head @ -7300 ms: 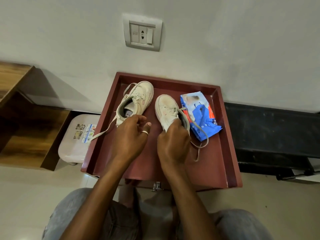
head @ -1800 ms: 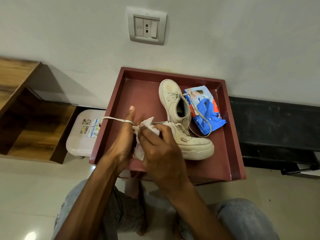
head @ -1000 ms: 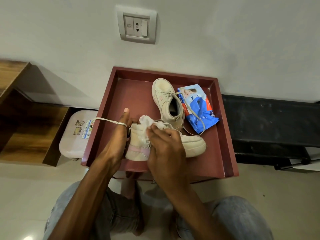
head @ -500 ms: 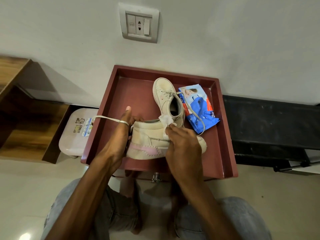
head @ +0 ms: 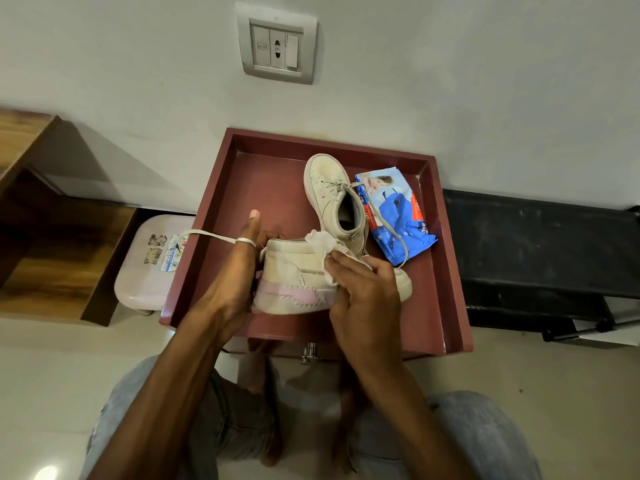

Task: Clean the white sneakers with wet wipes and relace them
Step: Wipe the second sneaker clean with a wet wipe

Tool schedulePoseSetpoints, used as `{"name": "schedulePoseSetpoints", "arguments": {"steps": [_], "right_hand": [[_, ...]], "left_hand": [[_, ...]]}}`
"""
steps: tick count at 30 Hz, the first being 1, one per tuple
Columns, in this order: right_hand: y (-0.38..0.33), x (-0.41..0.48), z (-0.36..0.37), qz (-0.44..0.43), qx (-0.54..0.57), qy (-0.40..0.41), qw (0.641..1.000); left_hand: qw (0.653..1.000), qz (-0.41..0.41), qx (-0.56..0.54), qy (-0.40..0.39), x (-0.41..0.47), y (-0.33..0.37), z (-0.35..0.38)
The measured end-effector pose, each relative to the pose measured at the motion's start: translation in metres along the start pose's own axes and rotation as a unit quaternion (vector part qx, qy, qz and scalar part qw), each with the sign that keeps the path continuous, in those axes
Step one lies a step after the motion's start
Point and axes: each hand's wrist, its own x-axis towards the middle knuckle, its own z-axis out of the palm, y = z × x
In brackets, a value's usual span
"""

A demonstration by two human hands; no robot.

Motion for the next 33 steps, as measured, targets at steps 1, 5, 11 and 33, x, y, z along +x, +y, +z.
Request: {"name": "schedulePoseSetpoints", "arguments": {"steps": [1, 5, 11, 33], "right_hand": [[-0.008, -0.002, 0.001, 0.0, 0.009, -0.008, 1.0], [-0.027, -0.012, 0.004, -0.12, 0.022, -0.086, 0.989], [0.006, 0.004, -0.006, 0.02, -0.002, -0.019, 1.0], [0.031, -0.007, -0.018, 0.056, 0.018, -0.121, 0.991]], "left_hand": [[1.0, 0.0, 0.005, -0.006, 0.0, -0.001, 0.001], [1.0, -0.011, 0.005, -0.017, -0.002, 0.001, 0.003], [0.996, 0.037, 0.066, -0.038, -0.008, 0.004, 0.009], [0.941, 0.277, 0.178, 0.081, 0.004, -0.01, -0.016]]}}
